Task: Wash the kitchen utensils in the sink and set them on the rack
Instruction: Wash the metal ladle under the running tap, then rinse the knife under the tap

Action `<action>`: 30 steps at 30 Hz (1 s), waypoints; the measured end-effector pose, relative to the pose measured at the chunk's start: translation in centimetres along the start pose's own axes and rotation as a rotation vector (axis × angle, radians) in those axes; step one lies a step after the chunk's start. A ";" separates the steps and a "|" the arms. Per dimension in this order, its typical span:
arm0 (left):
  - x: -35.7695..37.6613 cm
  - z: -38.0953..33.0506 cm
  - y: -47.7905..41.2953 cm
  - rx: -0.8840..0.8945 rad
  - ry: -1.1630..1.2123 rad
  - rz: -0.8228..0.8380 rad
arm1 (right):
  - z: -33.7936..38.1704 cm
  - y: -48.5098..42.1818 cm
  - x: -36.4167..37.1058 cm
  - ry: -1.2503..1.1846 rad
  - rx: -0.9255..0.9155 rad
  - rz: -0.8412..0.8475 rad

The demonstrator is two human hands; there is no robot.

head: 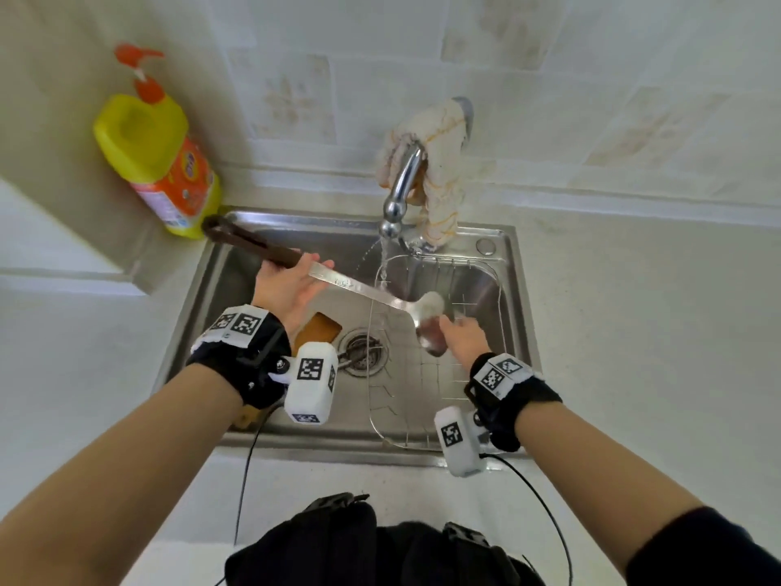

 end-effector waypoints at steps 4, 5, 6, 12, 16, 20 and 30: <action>0.6 -0.8 0.3 0.152 -0.221 0.027 | 3.0 0.5 3.3 0.071 -0.144 0.189; 1.1 -0.9 0.6 0.181 -0.262 0.070 | 3.8 0.8 4.1 -0.042 -0.154 0.221; 1.7 -0.8 0.9 0.209 -0.304 0.124 | 4.5 1.3 4.7 -0.206 -0.148 0.250; 6.3 -0.8 4.0 0.360 -0.593 0.349 | 7.9 3.2 7.4 -0.504 -0.146 0.372; 7.1 1.3 5.0 0.338 -0.778 0.483 | 7.3 3.9 8.2 -0.449 -0.161 0.397; 9.0 2.8 6.9 0.596 -1.189 0.611 | 6.7 3.8 6.8 -0.467 -0.161 0.353; 6.5 8.2 5.4 0.812 -1.842 0.545 | 3.9 7.1 5.6 -0.513 -0.103 0.564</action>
Point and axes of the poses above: each hand's wrist, its own y-axis away from the middle knuckle, its own x-axis out of the palm, z = x × y, the point moved 10 cm from there along -y, towards the middle knuckle, and after that the axes turned 10 degrees about -x, right-handed, at the moved point
